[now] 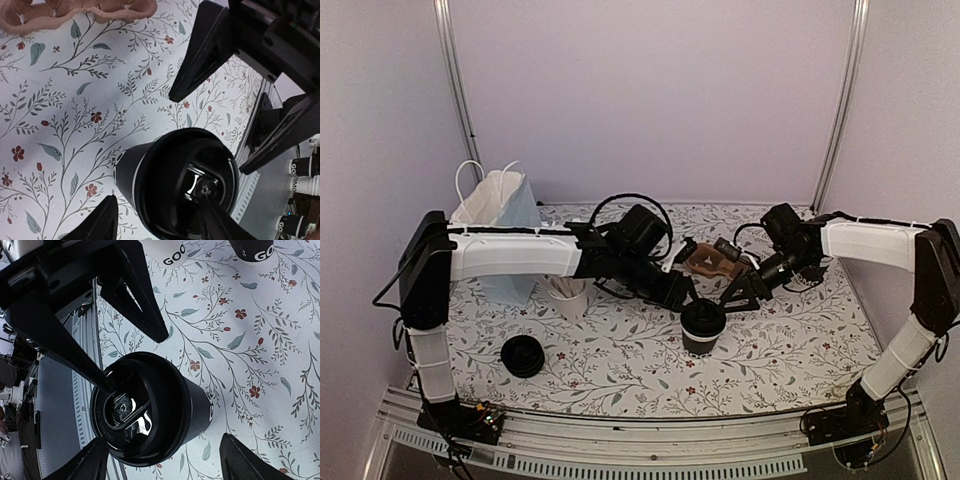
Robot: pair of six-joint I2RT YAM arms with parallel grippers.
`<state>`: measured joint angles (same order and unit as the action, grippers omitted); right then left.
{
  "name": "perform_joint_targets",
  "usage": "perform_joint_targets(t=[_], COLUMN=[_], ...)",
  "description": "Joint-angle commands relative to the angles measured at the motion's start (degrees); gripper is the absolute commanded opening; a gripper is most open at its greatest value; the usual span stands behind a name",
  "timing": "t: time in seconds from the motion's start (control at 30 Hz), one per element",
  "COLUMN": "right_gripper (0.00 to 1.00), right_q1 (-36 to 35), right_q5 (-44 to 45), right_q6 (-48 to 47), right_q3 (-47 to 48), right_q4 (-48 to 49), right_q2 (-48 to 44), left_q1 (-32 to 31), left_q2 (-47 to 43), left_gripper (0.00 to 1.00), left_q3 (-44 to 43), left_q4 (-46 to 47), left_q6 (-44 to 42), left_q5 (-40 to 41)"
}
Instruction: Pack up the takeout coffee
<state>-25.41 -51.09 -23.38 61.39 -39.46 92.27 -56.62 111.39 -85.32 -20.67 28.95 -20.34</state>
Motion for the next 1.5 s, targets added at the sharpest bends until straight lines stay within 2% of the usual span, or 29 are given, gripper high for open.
perform_joint_targets(t=[0.0,0.27,0.4,0.53,0.63,0.67,0.87,0.97,1.13,1.33,1.47], right_gripper=[0.75,0.63,0.46,0.45,0.43,0.44,0.63,0.77,0.93,0.90,0.96], right_q1=[-0.8,-4.1,-4.2,-4.2,-4.2,-4.2,-4.2,-4.1,-4.1,-4.1,-4.2], right_q5=[1.8,7.5,8.2,6.6,8.4,8.3,-0.4,-0.1,2.6,4.9,5.2], right_q6=[-0.1,-1.2,-1.3,-2.7,-2.4,-2.3,-4.6,-5.3,-4.6,-3.3,-2.5], right_q3=[0.0,-1.3,-2.6,-3.8,-5.3,-5.2,-3.5,-1.9,-1.2,-2.5,-1.9], right_q4=[1.1,1.0,1.1,-0.1,1.9,1.7,-1.8,-4.4,-8.0,-7.5,-7.1], right_q2=[2.0,5.6,7.1,8.2,6.7,6.6,3.2,1.4,1.5,4.8,5.4], left_q1=[-0.8,-1.0,-1.0,-1.0,-1.0,-1.0,-1.0,-0.9,-0.9,-0.9,-0.9], left_q2=[3.1,4.0,4.9,5.4,5.6,5.6,4.4,4.0,2.8,0.5,0.3], left_gripper=[0.56,0.48,0.45,0.44,0.43,0.43,0.44,0.44,0.44,0.44,0.44], left_q3=[1.2,3.7,4.7,5.2,5.7,5.9,6.5,6.3,7.0,9.5,10.2], left_q4=[-4.2,-4.7,-4.5,-4.4,-4.4,-4.3,-3.3,-2.8,-1.3,1.1,1.4], left_q6=[-0.3,0.0,0.1,-0.1,-0.1,-0.1,-0.1,0.1,1.2,2.7,3.0], left_q5=[-0.5,-0.2,0.0,0.0,0.1,0.2,0.5,0.2,-0.7,-1.0,-1.6])
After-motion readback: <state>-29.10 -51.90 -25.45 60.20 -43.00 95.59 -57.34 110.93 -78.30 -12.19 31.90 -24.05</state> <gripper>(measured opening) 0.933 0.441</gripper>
